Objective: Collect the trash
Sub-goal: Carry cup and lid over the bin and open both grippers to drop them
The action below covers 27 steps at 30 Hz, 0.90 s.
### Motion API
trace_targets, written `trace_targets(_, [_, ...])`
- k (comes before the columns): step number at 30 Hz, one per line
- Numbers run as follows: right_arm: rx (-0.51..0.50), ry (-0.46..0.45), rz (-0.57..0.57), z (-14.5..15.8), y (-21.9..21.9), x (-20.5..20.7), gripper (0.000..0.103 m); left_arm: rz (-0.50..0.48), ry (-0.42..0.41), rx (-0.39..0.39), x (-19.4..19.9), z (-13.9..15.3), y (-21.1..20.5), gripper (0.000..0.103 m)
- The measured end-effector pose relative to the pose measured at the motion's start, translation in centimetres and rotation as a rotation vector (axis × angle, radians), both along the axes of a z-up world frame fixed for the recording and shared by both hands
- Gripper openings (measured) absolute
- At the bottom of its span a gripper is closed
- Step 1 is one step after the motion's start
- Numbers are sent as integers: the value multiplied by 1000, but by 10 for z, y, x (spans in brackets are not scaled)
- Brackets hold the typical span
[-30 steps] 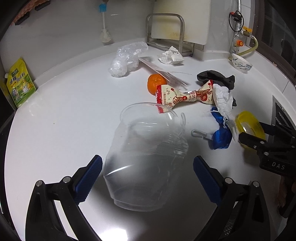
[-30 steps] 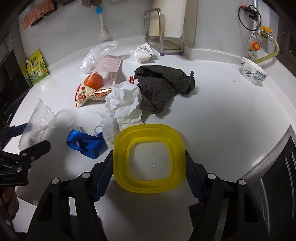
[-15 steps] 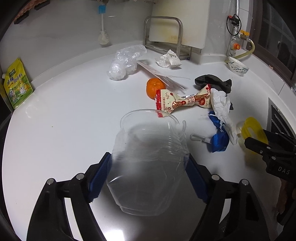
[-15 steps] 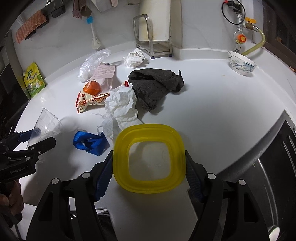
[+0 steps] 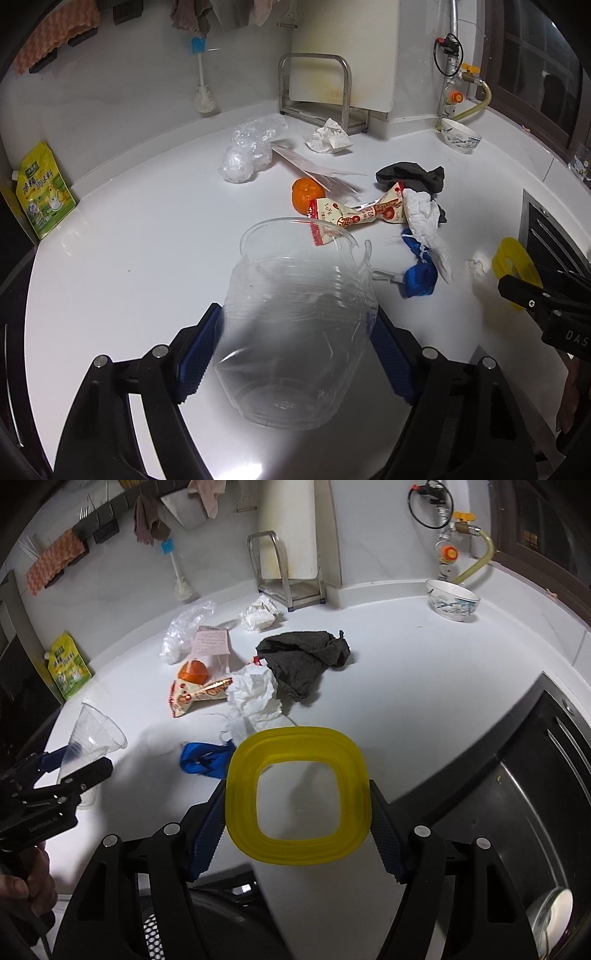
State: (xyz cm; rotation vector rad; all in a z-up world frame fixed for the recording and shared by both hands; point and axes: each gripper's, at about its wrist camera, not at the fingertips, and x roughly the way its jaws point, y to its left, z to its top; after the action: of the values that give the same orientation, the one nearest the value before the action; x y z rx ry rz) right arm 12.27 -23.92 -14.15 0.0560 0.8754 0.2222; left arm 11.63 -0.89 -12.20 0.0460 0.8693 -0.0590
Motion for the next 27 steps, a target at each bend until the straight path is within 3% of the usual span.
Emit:
trace_targets(8, [15,-13,-53,24,0,-52,69,-36,-12,-4,-37,25,-4,77])
trace_targets(13, [47,13,-95,22,-2,-88,69,-77,-4,3,-68,31,-18,77])
trace_targets(27, [66,119,-113,-14,-10,-181,69,-136,111,13,-156,-3,-59,77])
